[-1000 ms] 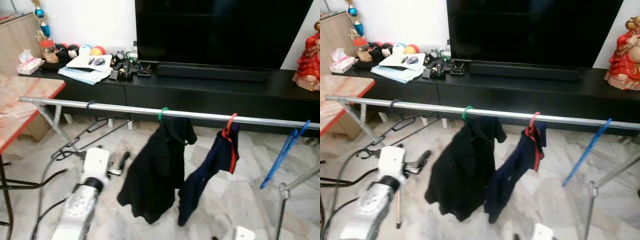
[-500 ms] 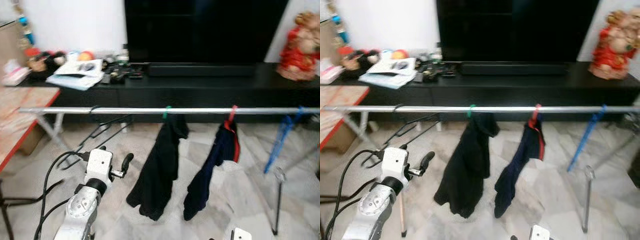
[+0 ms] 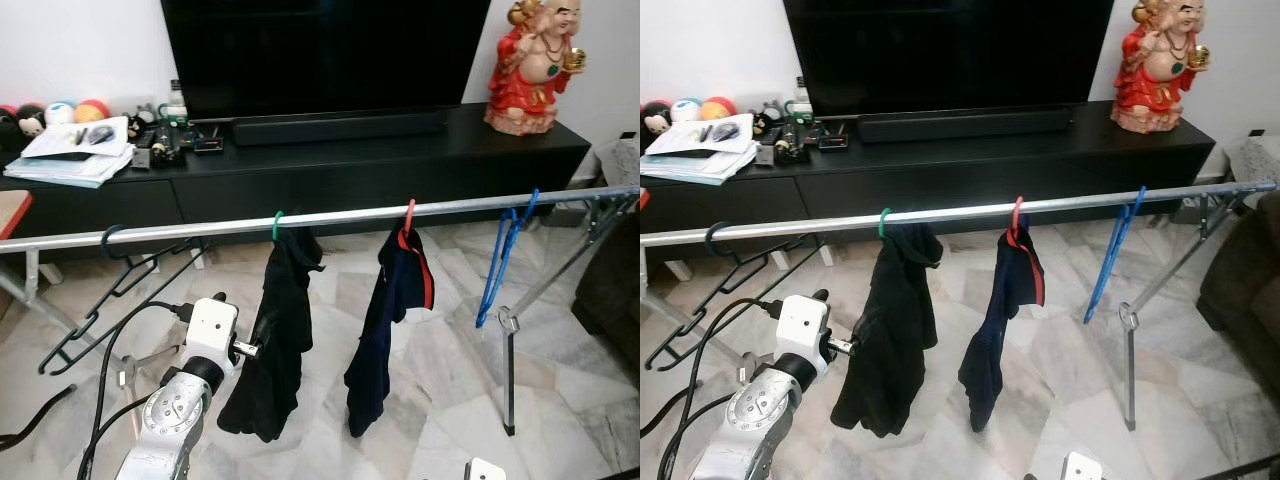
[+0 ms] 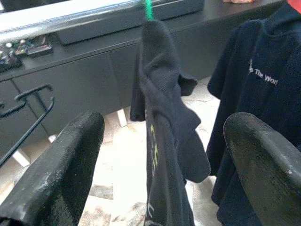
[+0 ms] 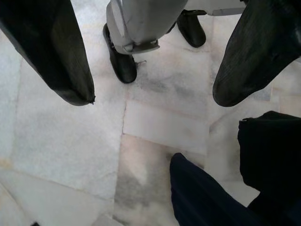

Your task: Hang hanger

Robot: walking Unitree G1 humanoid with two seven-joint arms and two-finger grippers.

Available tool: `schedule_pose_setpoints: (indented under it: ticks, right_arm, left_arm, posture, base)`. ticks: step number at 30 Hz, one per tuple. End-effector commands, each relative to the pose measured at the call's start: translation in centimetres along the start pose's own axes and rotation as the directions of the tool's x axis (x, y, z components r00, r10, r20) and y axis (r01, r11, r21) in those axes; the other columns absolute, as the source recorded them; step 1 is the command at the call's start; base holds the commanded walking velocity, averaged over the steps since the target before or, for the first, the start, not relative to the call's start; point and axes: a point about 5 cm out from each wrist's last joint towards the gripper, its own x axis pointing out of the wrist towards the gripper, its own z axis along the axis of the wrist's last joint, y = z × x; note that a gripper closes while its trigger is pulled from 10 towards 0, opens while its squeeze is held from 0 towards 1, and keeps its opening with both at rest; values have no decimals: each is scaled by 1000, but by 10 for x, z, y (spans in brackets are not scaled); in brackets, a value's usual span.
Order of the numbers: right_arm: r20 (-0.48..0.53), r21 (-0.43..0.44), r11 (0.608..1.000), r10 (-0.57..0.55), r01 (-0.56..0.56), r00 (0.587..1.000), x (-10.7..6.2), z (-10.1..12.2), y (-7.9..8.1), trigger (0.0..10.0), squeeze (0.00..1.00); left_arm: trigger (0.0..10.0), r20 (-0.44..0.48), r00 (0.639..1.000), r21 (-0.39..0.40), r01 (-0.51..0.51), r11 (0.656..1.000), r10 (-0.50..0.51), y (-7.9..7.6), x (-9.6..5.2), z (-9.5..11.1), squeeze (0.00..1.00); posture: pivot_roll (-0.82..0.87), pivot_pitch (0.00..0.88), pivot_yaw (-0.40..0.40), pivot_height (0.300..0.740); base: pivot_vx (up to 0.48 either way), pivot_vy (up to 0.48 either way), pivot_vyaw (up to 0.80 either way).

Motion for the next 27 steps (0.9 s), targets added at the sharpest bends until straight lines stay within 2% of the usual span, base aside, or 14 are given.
schedule_pose_setpoints:
  ticks: [1,4,10,20,27]
  right_arm:
    - [-17,-2,1000,-7,7,1000,-1,-4,-2,10000,0]
    - [-18,-3,1000,-8,8,1000,-1,-5,-3,10000,0]
    - [-15,-3,1000,-7,7,1000,-1,-4,-3,10000,0]
    - [0,10,1000,-4,4,1000,-1,-3,-2,10000,0]
    - [4,16,1000,-3,3,1000,-1,-3,-1,10000,0]
  left_arm:
    - [10000,5,1000,25,2,1000,-2,1,1,2,0]
    - [10000,4,1000,34,1,999,-1,1,0,2,0]
    - [10000,-6,1000,23,-6,1000,6,1,0,0,0]
    - [10000,-20,999,30,-24,999,25,3,-1,-1,0]
    - [10000,-33,997,46,-72,996,74,15,-9,-6,0]
  posture:
    - [57,35,27,740]
    - [58,38,25,740]
    - [59,41,23,740]
    - [62,43,24,740]
    - [66,46,24,740]
  base:
    - [0,0,-775]
    - [0,0,-775]
    - [0,-289,-734]
    - [0,0,0]
    - [0,0,0]
